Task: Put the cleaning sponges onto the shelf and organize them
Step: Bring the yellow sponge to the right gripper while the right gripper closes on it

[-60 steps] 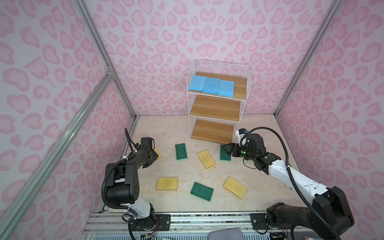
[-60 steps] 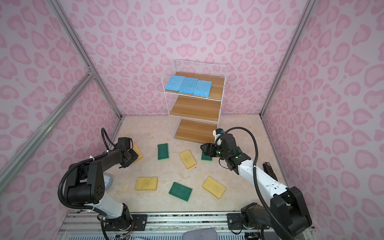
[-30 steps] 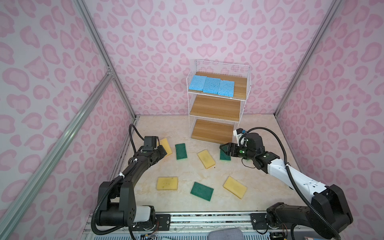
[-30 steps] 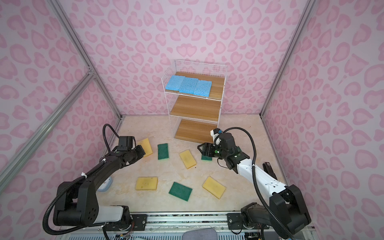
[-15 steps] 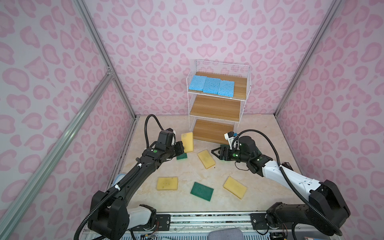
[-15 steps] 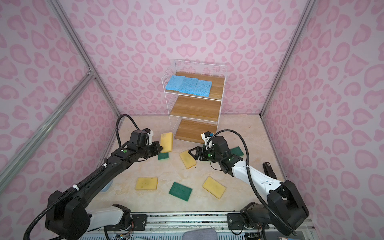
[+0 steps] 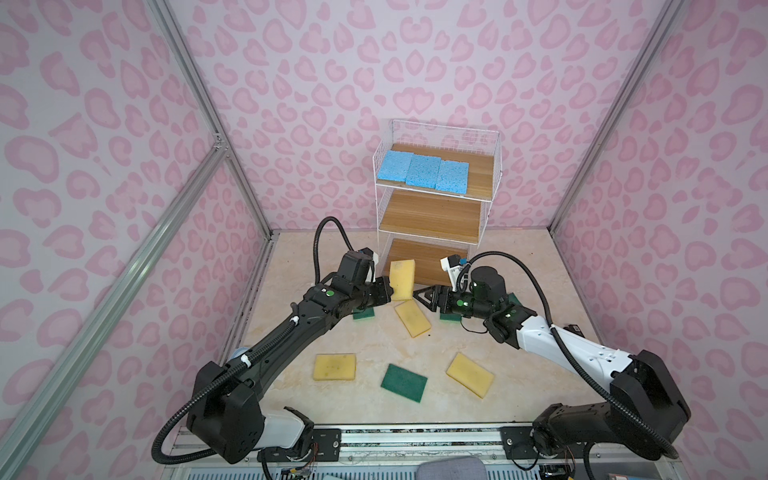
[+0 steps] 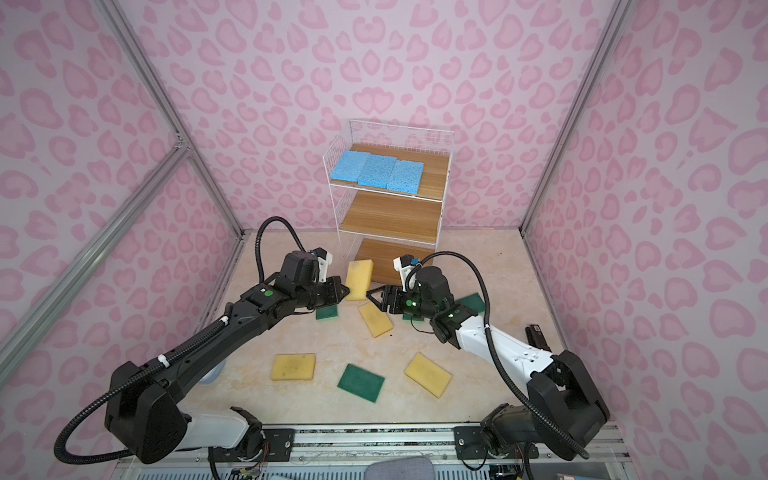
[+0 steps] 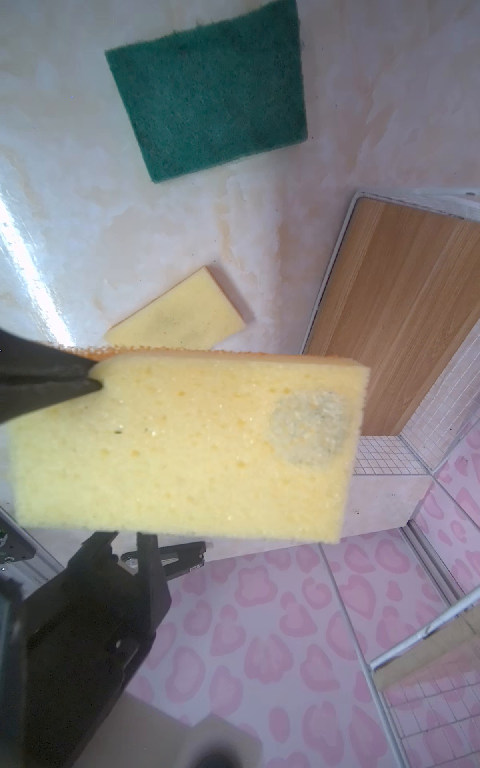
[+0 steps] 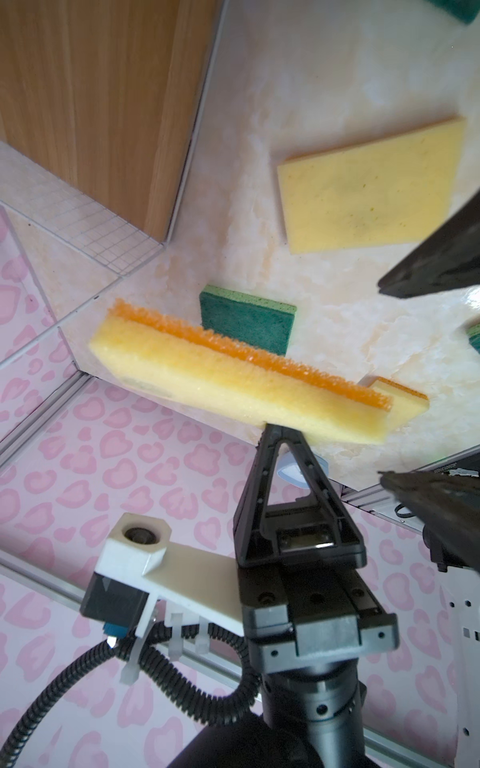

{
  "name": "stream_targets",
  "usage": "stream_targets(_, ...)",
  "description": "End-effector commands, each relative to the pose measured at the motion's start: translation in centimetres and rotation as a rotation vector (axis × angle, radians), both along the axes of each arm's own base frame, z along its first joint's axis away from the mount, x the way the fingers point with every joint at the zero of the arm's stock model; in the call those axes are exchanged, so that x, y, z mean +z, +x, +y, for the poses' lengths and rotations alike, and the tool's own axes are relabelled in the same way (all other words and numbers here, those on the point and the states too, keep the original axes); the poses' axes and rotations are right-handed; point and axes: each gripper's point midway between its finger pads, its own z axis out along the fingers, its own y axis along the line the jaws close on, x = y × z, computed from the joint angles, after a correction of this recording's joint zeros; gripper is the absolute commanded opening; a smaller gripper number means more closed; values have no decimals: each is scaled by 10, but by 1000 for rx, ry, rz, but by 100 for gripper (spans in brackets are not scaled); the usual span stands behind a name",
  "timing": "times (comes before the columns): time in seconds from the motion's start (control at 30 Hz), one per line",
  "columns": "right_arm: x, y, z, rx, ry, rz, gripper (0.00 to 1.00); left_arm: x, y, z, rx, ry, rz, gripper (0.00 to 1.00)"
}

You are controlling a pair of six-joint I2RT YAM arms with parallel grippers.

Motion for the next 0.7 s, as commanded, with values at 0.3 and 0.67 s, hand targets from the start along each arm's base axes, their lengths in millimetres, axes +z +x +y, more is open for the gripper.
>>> stream_targets(0.3, 10, 7, 11, 8, 41, -12, 48, 17, 7, -14, -8, -20, -24, 4)
stream_targets(0.67, 14, 10, 9, -17, 58, -8, 22, 21, 7, -15, -5, -29, -34, 4)
